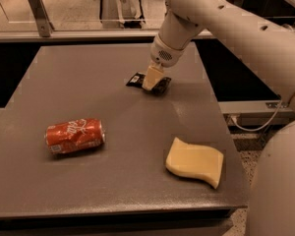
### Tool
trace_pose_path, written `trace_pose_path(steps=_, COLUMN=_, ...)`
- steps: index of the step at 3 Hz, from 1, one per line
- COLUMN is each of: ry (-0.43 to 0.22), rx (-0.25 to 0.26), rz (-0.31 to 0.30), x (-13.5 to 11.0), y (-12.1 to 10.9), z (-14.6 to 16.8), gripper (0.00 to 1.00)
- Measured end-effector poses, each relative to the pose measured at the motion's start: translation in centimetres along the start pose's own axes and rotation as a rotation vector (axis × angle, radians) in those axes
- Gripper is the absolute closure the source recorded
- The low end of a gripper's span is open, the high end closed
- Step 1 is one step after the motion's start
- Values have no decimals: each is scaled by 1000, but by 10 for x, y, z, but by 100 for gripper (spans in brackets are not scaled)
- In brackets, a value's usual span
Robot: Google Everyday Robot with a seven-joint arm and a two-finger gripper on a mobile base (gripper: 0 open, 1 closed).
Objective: Move rxbar chocolate near sponge
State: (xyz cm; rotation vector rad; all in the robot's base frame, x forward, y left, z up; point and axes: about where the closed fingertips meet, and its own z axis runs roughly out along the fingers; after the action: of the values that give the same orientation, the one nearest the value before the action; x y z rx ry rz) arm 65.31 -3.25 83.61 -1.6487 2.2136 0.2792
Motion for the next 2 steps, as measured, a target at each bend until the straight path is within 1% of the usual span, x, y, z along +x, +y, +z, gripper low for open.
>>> trace_pose_path(steps=1, ry=-37, rx=-47, rz=-33, x=-5, y=5, z=-10, gripper=88)
trace_pose_path(steps=2, ry=-78, rx=-77, rz=-82, x=-11, y=13, z=-32, gripper=100)
